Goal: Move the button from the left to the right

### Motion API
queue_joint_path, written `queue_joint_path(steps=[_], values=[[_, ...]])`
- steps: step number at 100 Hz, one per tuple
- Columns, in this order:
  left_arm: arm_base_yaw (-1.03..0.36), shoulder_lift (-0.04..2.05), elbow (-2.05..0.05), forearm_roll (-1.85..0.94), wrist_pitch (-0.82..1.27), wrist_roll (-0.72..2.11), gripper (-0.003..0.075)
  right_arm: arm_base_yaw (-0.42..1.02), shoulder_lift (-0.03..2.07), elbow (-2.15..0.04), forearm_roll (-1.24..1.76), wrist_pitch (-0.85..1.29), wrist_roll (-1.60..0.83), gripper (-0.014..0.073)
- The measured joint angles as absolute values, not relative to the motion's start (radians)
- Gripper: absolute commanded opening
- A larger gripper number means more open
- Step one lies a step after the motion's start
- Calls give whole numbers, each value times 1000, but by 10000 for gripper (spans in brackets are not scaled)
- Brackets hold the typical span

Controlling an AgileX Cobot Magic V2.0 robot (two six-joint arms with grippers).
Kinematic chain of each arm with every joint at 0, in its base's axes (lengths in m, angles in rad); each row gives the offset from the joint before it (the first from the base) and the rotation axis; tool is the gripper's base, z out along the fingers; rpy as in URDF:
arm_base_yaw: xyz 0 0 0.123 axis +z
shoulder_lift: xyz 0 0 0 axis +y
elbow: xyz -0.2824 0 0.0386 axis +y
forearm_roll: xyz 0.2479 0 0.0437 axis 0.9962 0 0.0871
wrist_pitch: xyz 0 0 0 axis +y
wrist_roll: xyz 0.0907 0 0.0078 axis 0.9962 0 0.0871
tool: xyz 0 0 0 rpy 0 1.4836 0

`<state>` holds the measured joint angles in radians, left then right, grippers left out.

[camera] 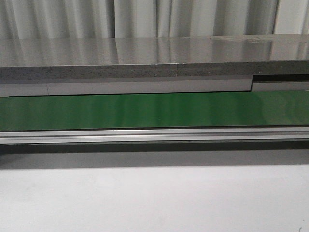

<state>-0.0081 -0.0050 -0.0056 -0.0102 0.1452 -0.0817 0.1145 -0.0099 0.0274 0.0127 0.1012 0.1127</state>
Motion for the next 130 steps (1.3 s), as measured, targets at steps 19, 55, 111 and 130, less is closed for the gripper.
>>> queue_joint_path(steps=[19, 55, 111, 130], values=[[-8, -5, -6, 0, 76, -85, -20, 115, -10, 27, 13, 101, 113, -68], [-8, -5, -6, 0, 68, -89, -20, 115, -10, 27, 13, 101, 114, -68], [-8, -5, -6, 0, 66, -89, -20, 115, -10, 27, 13, 101, 114, -68], [-8, -5, -6, 0, 65, -89, -20, 115, -10, 27, 13, 101, 114, -68]])
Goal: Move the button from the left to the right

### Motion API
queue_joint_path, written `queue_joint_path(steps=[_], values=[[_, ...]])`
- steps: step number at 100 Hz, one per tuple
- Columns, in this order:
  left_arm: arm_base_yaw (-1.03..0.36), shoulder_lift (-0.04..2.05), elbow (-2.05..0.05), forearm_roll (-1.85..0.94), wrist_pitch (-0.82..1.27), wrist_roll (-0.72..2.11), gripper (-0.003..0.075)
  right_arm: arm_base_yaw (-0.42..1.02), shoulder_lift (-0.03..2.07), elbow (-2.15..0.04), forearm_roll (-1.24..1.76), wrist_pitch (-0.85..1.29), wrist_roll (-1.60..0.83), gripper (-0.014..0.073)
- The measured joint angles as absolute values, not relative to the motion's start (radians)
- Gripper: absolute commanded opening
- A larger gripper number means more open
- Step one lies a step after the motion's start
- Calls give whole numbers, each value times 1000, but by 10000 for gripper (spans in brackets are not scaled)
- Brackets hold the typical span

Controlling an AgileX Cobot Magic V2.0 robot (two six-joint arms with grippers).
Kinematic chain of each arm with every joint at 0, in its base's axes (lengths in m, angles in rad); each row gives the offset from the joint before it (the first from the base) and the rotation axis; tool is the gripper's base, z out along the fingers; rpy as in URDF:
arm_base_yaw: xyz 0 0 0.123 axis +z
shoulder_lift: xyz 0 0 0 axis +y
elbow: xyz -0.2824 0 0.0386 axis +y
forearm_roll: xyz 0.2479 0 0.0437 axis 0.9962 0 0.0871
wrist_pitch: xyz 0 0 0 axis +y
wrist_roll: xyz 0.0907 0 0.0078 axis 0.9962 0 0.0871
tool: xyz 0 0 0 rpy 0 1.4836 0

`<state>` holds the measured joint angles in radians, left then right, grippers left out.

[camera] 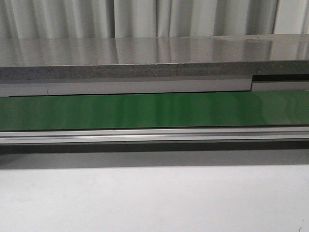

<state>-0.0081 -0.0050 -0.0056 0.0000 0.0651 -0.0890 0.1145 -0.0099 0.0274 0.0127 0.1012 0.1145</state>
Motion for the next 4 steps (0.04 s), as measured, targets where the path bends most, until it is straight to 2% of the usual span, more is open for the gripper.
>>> queue_joint_path(steps=[4], values=[[-8, -5, -6, 0, 65, -89, -20, 115, -10, 27, 13, 101, 114, -68]])
